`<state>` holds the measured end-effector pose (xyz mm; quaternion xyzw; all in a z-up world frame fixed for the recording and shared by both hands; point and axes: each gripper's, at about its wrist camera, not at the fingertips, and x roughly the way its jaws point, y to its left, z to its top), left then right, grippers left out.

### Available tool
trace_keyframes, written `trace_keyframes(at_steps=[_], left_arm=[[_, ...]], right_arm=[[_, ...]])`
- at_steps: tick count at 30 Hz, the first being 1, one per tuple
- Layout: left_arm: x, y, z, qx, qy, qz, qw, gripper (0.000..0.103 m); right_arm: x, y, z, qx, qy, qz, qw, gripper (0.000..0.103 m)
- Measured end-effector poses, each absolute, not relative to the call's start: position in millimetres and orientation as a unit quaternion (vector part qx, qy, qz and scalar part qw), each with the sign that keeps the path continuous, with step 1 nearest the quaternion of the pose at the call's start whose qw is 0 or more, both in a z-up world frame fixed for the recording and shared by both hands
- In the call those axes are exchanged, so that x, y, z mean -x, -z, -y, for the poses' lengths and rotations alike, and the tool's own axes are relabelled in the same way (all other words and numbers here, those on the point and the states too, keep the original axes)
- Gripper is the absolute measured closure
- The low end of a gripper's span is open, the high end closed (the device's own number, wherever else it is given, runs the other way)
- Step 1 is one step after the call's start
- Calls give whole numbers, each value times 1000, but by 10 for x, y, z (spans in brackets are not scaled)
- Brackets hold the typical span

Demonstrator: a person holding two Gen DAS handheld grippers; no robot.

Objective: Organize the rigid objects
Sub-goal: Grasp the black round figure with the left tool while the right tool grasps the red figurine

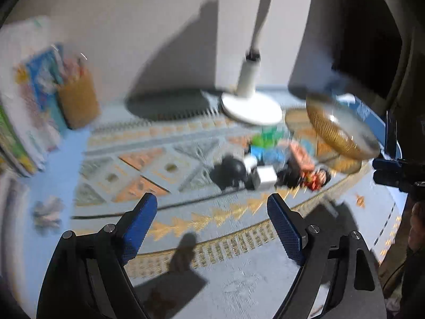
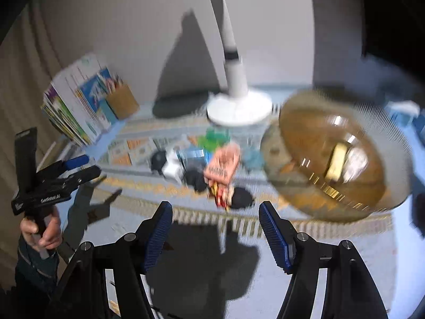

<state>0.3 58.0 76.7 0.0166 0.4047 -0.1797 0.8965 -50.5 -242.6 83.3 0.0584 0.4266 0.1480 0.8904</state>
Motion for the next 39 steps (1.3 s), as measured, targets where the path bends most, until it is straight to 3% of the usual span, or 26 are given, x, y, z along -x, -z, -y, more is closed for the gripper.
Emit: trace_keyframes(at_steps=[7,17,21,22,24,26,32,35,39], left_arm=[[-512,-259,-269,-87,198,-454,864,19],[-826,-181,-28,-100,239,-453,853,19],[-890,-162,65,-100,250,-449,852,30],[-897,-159,83,-98,254,-448,851,39],[-886,-153,117,-90,271,-448,847,58],[-828,-174,148,-98,268,-435,854,58],[-583,-307,6,-68,248,-426,867,59],[-334,-431,-159,-35,222,-417,881,59],[-24,-432,-271,2,177,-428,886,59]], right_arm=[[188,-303,2397,-47,-145,-479,865,37],[-159,-172,2357,-13,-147,-467,872,37],[-225,-150,2334,-12,-161,-465,870,37],[-226,-149,2317,-11,-166,-465,870,38],[-198,-162,2282,0,-168,-460,872,50],[-179,-156,2266,7,-164,-459,873,58],[13,-214,2362,-23,-164,-454,876,60],[233,-329,2445,-50,-167,-445,878,73],[487,-412,2535,-58,-134,-441,886,74]])
